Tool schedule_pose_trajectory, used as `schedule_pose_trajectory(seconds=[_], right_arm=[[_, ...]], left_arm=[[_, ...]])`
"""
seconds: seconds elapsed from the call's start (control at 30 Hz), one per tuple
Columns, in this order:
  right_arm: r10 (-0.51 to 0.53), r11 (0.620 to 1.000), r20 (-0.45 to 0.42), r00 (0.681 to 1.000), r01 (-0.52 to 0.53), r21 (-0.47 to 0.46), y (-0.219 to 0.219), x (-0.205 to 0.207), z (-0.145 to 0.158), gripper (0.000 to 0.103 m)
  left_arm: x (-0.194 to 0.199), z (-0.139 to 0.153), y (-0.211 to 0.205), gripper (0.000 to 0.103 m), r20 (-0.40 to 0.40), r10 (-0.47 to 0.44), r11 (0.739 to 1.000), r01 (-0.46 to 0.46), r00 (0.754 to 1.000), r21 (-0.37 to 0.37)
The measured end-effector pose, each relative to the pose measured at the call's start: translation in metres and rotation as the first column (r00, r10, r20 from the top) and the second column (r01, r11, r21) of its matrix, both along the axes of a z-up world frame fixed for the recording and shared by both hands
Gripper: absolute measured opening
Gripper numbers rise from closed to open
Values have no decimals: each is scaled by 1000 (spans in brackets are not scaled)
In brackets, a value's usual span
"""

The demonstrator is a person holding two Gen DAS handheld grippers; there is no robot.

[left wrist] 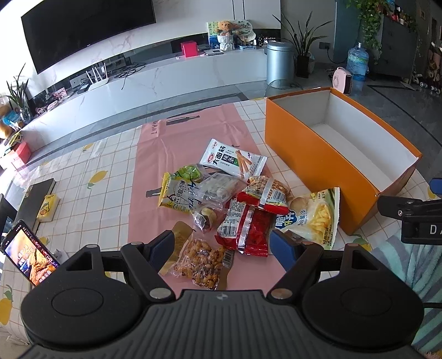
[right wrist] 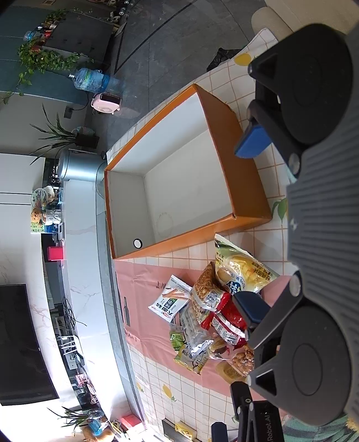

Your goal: Organize snacks

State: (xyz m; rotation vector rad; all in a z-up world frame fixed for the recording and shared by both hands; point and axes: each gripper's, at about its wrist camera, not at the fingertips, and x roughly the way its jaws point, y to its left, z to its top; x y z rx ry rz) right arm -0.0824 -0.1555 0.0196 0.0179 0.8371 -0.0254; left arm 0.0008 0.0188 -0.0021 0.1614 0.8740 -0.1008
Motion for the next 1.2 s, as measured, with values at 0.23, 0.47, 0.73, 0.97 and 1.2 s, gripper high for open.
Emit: schedule_pose_trajectory(seconds=[0.23,0.47,0.73,0.97,1.2], right_arm=[[10,1000,6,1000,-9,-16,6,1,2,99],[8,1000,6,1000,-8,-23,8,2,4,99],[10,1000,2,1000,-10,-24,10,3,5,99],[8,1000,8,1000,-7,-14,10,5,6,99],[12,1000,1,1000,-12,-9,11,9,3,99]], left_arm=[[-1,3,6,92,11,12,1000,-12,1000,-10],[-2,2,7,92,24,16,1000,-16,1000,-1],[-2,2,9,92,35,16,1000,-16,999,-7],[-4,4,12,92,95,23,999,-21,995,-28],[0,4,15,92,73,22,999,-19,997,-28]])
